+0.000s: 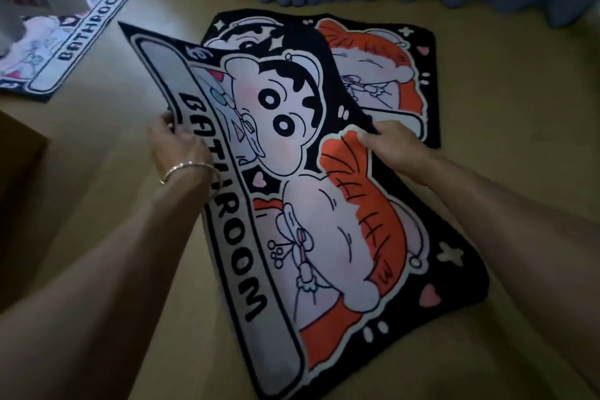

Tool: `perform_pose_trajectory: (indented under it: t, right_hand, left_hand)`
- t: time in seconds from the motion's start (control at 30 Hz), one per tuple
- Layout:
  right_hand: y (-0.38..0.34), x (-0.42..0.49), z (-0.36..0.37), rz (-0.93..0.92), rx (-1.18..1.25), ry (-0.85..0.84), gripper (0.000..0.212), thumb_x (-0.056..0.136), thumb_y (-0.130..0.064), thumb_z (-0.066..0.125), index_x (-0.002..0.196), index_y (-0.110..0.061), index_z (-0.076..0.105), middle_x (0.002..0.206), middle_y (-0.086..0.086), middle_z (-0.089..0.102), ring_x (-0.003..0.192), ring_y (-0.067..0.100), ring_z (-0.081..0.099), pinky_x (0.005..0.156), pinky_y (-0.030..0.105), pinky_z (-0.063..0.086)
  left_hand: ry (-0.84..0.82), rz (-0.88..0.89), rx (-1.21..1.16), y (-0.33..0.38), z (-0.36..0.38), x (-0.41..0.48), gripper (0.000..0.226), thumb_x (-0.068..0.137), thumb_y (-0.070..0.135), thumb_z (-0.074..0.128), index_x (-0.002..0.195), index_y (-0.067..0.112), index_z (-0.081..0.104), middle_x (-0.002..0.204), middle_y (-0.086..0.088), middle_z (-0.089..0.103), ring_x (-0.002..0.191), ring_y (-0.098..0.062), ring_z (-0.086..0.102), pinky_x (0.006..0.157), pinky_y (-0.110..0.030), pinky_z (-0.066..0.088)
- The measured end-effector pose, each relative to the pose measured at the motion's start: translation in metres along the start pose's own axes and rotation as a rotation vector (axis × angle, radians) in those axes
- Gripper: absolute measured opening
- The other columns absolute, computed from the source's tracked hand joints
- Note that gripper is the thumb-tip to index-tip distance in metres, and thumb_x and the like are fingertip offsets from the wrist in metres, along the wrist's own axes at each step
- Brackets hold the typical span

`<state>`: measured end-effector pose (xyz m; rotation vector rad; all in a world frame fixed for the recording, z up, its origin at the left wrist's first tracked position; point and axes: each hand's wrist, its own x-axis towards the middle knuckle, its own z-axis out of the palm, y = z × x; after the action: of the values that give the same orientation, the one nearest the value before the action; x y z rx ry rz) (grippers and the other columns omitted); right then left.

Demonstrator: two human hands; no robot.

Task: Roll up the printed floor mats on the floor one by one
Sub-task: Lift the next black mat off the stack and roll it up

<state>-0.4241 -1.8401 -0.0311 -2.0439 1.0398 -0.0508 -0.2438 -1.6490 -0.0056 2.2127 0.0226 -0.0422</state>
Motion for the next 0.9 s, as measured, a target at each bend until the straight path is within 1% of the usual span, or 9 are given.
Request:
perform_pose_trajectory:
  t: [0.1, 0.17, 0.27, 0.33, 0.47, 0.6, 0.67, 0.77, 0.9]
  right_hand:
    - [0.019, -0.012, -0.003, 0.048, 0.005, -0.028, 0.022, 0.097, -0.027, 0.048, 0.082, -0.018, 0.061, 0.088, 0.001, 0.061, 0.079, 0.017, 0.055, 0.063, 0.026, 0.038]
    - [0.035, -0.015, 0.001, 0.066, -0.075, -0.023, 0.023, 0.095, -0.025, 0.048, 0.111, -0.017, 0.062, 0.109, 0.000, 0.062, 0.095, 0.020, 0.056, 0.078, 0.029, 0.044]
    - [0.055, -0.019, 0.014, 0.089, -0.352, 0.087, 0.050, 0.088, -0.029, 0.052, 0.135, -0.017, 0.043, 0.132, 0.013, 0.047, 0.115, 0.032, 0.047, 0.096, 0.042, 0.044]
    - [0.051, -0.025, 0.027, 0.053, -0.592, 0.100, 0.049, 0.088, -0.025, 0.054, 0.133, -0.012, 0.042, 0.132, 0.016, 0.039, 0.116, 0.034, 0.043, 0.094, 0.041, 0.043]
    - [0.024, -0.047, 0.069, -0.105, -0.744, -0.336, 0.028, 0.087, -0.034, 0.058, 0.108, -0.016, 0.053, 0.123, 0.011, 0.044, 0.100, 0.027, 0.048, 0.081, 0.036, 0.045]
    - [0.009, -0.088, 0.108, -0.313, -0.881, -0.644, 0.042, 0.085, -0.041, 0.063, 0.115, -0.014, 0.052, 0.117, 0.009, 0.046, 0.105, 0.027, 0.049, 0.076, 0.035, 0.042]
    - [0.013, -0.117, 0.117, -0.421, -0.913, -0.744, 0.051, 0.081, -0.046, 0.067, 0.118, -0.015, 0.050, 0.115, 0.006, 0.045, 0.101, 0.024, 0.048, 0.072, 0.033, 0.038]
    - [0.030, -0.150, 0.124, -0.531, -0.962, -0.826, 0.073, 0.072, -0.055, 0.072, 0.127, -0.017, 0.042, 0.116, 0.003, 0.040, 0.101, 0.020, 0.038, 0.080, 0.034, 0.034]
    - [0.041, -0.157, 0.127, -0.582, -0.928, -0.827, 0.058, 0.078, -0.044, 0.068, 0.124, -0.020, 0.042, 0.113, 0.003, 0.037, 0.100, 0.020, 0.034, 0.083, 0.036, 0.034]
  left_hand:
    - [-0.069, 0.029, -0.073, 0.011, 0.014, 0.012, 0.039, 0.092, 0.000, 0.039, 0.126, 0.015, 0.052, 0.118, -0.004, 0.061, 0.105, -0.018, 0.057, 0.079, -0.017, 0.041]
    - [-0.139, 0.058, -0.054, 0.012, 0.022, 0.011, 0.045, 0.091, -0.003, 0.039, 0.131, 0.015, 0.047, 0.119, -0.003, 0.058, 0.106, -0.017, 0.056, 0.084, -0.017, 0.041]
    - [-0.249, 0.161, 0.146, 0.001, 0.029, -0.005, 0.043, 0.092, 0.003, 0.043, 0.132, 0.017, 0.049, 0.126, -0.006, 0.056, 0.106, -0.019, 0.056, 0.090, -0.024, 0.045]
    - [-0.485, 0.263, 0.290, -0.019, 0.032, -0.022, 0.036, 0.094, 0.009, 0.047, 0.128, 0.019, 0.054, 0.125, -0.005, 0.059, 0.103, -0.019, 0.058, 0.090, -0.029, 0.048]
    - [-0.972, 0.655, 0.708, -0.060, 0.025, -0.058, 0.024, 0.094, 0.026, 0.052, 0.116, 0.021, 0.060, 0.114, -0.002, 0.061, 0.098, -0.019, 0.060, 0.085, -0.035, 0.053]
    - [-1.230, 0.894, 0.906, -0.093, 0.005, -0.096, 0.028, 0.092, 0.037, 0.050, 0.112, 0.019, 0.053, 0.113, -0.003, 0.053, 0.103, -0.023, 0.055, 0.082, -0.034, 0.047]
    - [-1.304, 0.946, 0.919, -0.111, -0.008, -0.114, 0.033, 0.092, 0.043, 0.048, 0.114, 0.019, 0.051, 0.113, -0.004, 0.052, 0.105, -0.023, 0.053, 0.081, -0.034, 0.045]
    - [-1.375, 0.991, 0.932, -0.134, -0.023, -0.135, 0.046, 0.088, 0.049, 0.054, 0.121, 0.020, 0.046, 0.118, -0.003, 0.048, 0.108, -0.021, 0.047, 0.087, -0.037, 0.046]
    - [-1.409, 1.023, 0.937, -0.144, -0.024, -0.140, 0.057, 0.080, 0.061, 0.057, 0.119, 0.020, 0.048, 0.115, -0.002, 0.046, 0.104, -0.020, 0.044, 0.082, -0.036, 0.043]
